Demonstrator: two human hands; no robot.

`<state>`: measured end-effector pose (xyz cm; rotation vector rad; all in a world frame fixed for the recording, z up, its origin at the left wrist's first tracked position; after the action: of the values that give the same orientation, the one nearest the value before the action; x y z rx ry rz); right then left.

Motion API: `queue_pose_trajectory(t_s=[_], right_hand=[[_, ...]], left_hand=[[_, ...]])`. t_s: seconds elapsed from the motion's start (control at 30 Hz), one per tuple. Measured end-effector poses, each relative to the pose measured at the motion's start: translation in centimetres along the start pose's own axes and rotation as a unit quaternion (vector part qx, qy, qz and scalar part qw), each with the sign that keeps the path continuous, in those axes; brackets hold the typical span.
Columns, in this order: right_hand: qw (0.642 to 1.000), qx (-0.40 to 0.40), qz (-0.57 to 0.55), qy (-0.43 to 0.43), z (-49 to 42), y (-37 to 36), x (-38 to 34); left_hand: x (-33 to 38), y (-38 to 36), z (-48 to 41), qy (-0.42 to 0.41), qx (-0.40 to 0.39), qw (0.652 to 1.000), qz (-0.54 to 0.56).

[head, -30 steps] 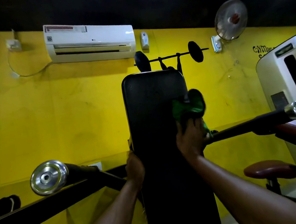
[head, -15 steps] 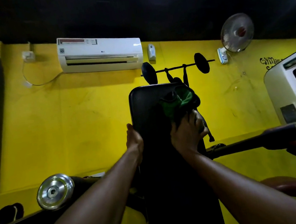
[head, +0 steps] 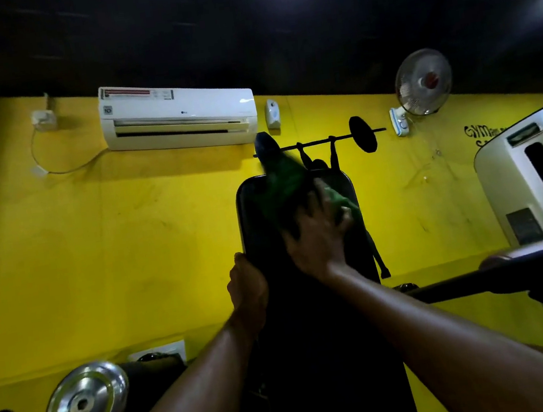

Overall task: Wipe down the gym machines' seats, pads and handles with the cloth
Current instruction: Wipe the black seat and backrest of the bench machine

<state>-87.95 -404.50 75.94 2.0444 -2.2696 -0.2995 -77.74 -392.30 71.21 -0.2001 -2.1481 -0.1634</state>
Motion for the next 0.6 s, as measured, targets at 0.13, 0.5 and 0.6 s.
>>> queue_pose_trajectory(t_s=[0.13, 0.5, 0.6], right_hand=[[0.957, -0.041, 0.13, 0.257, 1.0, -1.0, -0.4], [0.969, -0.05, 0.081, 0.228, -1.4, -0.5, -3.9], [0.977, -0.032, 0.073, 0.2, -3.6, -0.2, -1.9]], left_hand=[[-0.3, -0.6, 0.8, -0.018, -0.016, 1.0, 0.012], [1.1, 0.1, 1.6, -0.03, -0.026, 0.999, -0.025], [1.4, 0.0, 1.6, -0.01, -0.029, 0.998, -0.048]])
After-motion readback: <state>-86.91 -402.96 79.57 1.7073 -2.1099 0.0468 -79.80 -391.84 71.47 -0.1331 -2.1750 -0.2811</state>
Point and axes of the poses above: each hand's wrist, its own z-axis away from the middle knuckle, its own y-axis out of the back of the hand, x = y × z, the point moved 5 cm from there along -z, towards the middle knuckle, and after that the axes turned 12 degrees about -x, right-handed, at the moved point
